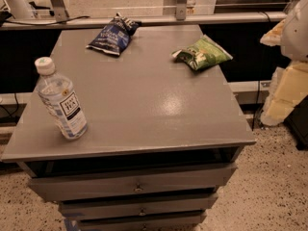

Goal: Move green jalapeno chip bag near blue chip bag

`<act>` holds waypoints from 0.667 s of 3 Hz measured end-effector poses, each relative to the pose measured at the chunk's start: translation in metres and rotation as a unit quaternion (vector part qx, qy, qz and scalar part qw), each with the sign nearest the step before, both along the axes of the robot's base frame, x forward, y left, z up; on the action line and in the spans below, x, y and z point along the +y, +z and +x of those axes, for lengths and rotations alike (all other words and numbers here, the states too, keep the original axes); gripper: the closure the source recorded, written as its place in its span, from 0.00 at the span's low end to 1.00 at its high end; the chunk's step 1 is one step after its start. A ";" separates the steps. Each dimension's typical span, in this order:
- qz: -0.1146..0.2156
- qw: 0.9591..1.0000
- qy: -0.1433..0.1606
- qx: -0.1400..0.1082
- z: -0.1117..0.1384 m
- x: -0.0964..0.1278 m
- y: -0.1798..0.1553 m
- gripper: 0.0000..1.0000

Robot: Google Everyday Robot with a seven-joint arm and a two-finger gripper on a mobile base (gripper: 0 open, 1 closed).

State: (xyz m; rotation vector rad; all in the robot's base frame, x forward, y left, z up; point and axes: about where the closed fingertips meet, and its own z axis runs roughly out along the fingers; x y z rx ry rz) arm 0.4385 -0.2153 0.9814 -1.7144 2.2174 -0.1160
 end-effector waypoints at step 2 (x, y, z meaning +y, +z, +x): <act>0.021 1.000 0.005 -0.023 0.027 0.013 -0.002 0.00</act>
Offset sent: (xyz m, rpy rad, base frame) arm 0.0792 0.0370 -0.0089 0.1201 -0.1134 0.0314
